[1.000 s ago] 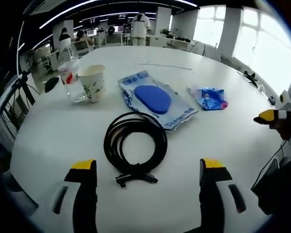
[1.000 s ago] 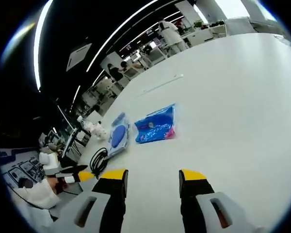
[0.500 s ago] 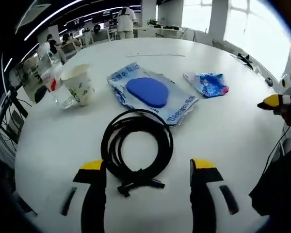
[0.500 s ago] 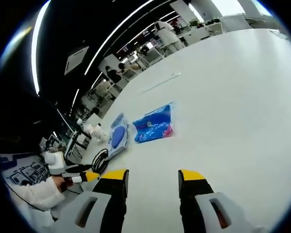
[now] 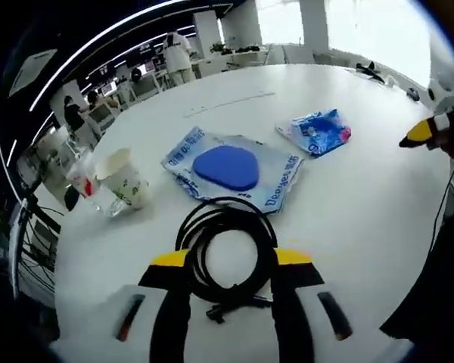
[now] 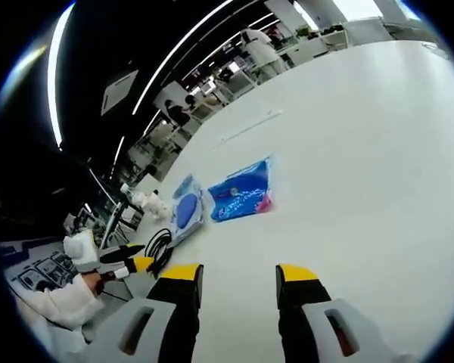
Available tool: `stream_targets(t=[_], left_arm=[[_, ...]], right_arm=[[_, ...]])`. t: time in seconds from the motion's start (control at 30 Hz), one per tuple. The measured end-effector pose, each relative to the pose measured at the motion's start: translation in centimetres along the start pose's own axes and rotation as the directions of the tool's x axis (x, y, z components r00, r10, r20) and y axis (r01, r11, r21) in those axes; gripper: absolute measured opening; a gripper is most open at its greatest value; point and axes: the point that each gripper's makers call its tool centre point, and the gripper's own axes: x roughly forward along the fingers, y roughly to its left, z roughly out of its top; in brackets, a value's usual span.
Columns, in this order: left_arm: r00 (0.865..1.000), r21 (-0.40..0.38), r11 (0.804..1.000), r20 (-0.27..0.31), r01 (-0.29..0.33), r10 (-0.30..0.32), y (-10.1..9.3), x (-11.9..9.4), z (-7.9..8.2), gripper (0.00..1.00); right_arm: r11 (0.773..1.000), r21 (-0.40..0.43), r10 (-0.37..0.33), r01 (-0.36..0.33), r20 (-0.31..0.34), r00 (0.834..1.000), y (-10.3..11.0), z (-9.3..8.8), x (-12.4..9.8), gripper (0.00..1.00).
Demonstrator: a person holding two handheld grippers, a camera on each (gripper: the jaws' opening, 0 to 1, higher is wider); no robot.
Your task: Arrange the tabletop items into an orderly group along one side of the table until the central work area is clear of visible clutter.
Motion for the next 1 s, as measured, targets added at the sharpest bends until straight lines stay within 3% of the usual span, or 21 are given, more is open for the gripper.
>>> stream_targets(t=[0.07,0.1,0.13,0.2,0.37,0.57,0.63,0.67,0.83,1.0], left_arm=[[0.997,-0.053,0.996,0.031,0.072,-0.070,-1.4,0.4,0.6,0.48],[0.990,-0.113,0.984,-0.004,0.138,-0.139,-2.6,0.7,0.1,0.51],[0.989,-0.115,0.983,-0.033,0.139,-0.144,-2.7,0.9,-0.4,0.51],[0.989,-0.031,0.992,-0.083,0.123,-0.125,-2.5,1.3,-1.2,0.44],[0.964,-0.156,0.969,-0.153,0.193,-0.217,-4.2,2.1,-3.0,0.34],[0.969,-0.132,0.977,-0.162,0.167,-0.187,-3.5,2.5,-3.4,0.26],[0.966,-0.172,0.969,-0.159,0.177,-0.205,-3.6,2.7,-3.3,0.24],[0.972,-0.179,0.974,-0.166,0.139,-0.169,-2.9,2.7,-3.4,0.19],[0.963,-0.197,0.967,-0.181,0.161,-0.198,-3.3,2.4,-3.1,0.06],[0.966,-0.301,0.937,-0.124,0.179,-0.225,-3.6,1.0,-2.1,0.05]], right_arm=[[1.000,0.000,0.007,-0.007,-0.005,1.000,0.3,-0.2,0.1,0.38],[1.000,0.006,0.012,-0.012,-0.007,1.000,0.4,-0.3,0.1,0.38],[1.000,0.010,0.015,-0.015,-0.008,1.000,0.4,-0.3,0.2,0.38],[1.000,0.017,0.017,-0.017,-0.010,1.000,0.4,-0.5,0.2,0.38],[0.999,0.036,0.014,-0.014,0.006,1.000,0.2,-0.4,-0.2,0.38],[0.999,0.052,-0.002,0.002,0.011,1.000,-0.3,-0.8,-0.7,0.37],[0.998,0.061,-0.006,0.006,0.006,1.000,-0.5,-1.1,-0.7,0.37],[0.998,0.070,-0.005,0.005,0.005,1.000,-0.5,-1.2,-0.6,0.36],[0.997,0.078,0.007,-0.007,0.010,1.000,0.1,-0.8,-0.4,0.36],[0.997,0.073,0.020,-0.021,0.008,1.000,0.4,-0.8,-0.1,0.35]])
